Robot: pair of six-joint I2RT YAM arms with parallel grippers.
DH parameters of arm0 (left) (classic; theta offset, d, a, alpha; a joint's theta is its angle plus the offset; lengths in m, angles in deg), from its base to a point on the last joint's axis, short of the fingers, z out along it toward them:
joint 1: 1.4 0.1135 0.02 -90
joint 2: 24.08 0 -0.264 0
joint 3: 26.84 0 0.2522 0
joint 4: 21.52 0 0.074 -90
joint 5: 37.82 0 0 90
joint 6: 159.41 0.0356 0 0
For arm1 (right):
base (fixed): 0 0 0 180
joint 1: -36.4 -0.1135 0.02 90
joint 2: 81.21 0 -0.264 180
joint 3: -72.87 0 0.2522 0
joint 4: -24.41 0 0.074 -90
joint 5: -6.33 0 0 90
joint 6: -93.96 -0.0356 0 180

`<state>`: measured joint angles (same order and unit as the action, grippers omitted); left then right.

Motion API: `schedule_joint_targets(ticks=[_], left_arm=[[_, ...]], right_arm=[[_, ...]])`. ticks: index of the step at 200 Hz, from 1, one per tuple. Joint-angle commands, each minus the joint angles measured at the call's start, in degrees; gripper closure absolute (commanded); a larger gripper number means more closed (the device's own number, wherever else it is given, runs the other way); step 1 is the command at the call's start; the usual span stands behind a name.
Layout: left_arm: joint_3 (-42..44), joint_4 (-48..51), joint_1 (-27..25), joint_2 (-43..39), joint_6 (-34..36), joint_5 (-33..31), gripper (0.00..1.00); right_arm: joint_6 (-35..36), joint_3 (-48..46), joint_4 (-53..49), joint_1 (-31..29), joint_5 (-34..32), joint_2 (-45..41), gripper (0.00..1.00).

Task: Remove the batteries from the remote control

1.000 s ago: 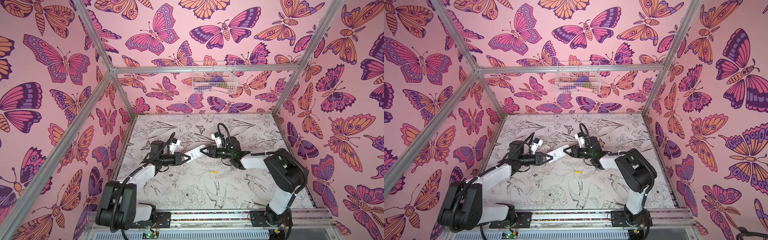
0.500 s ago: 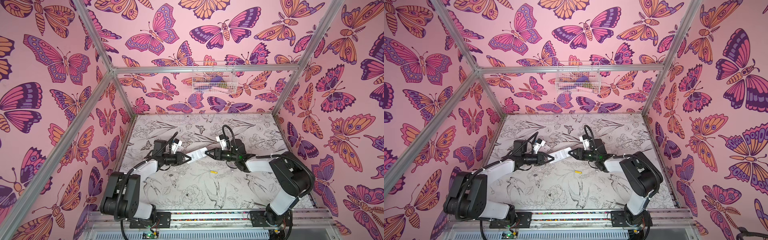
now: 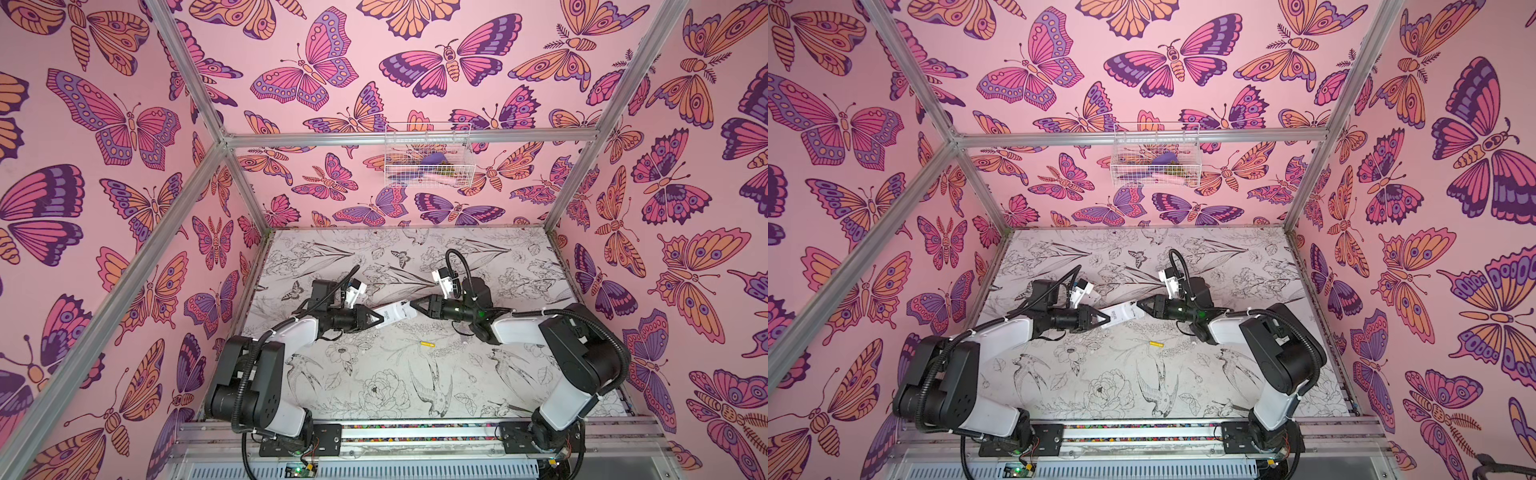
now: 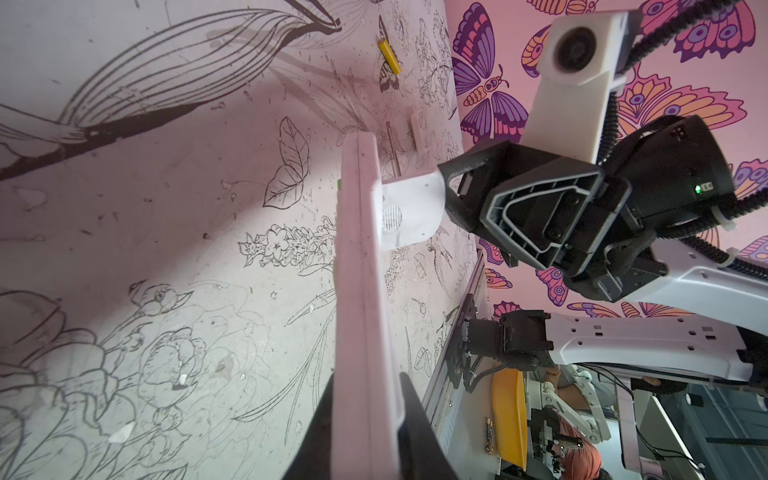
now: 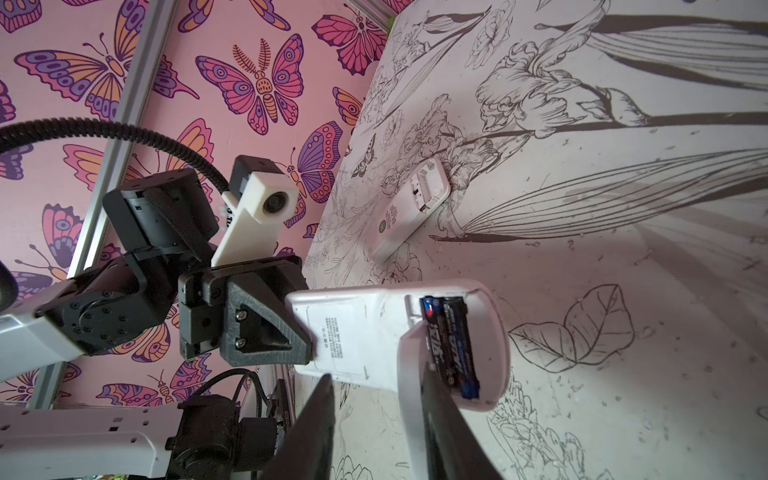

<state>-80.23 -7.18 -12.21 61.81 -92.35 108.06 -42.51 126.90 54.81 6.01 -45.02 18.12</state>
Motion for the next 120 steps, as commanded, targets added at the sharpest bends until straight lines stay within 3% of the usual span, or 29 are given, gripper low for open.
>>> schedule_joint_targets(ticks=[1,120], left_arm=[[-1.41,0.63,-0.26,1.10,1.38,0.42,1.00],[-5.12,3.25,-1.21,4.78,2.66,-1.71,1.00]], right_arm=[[-0.69,0.73,1.82,-0.87,0.96,1.05,0.65],[0.74,0.77,-2.80,-1.59,-0.08,1.55,0.74]])
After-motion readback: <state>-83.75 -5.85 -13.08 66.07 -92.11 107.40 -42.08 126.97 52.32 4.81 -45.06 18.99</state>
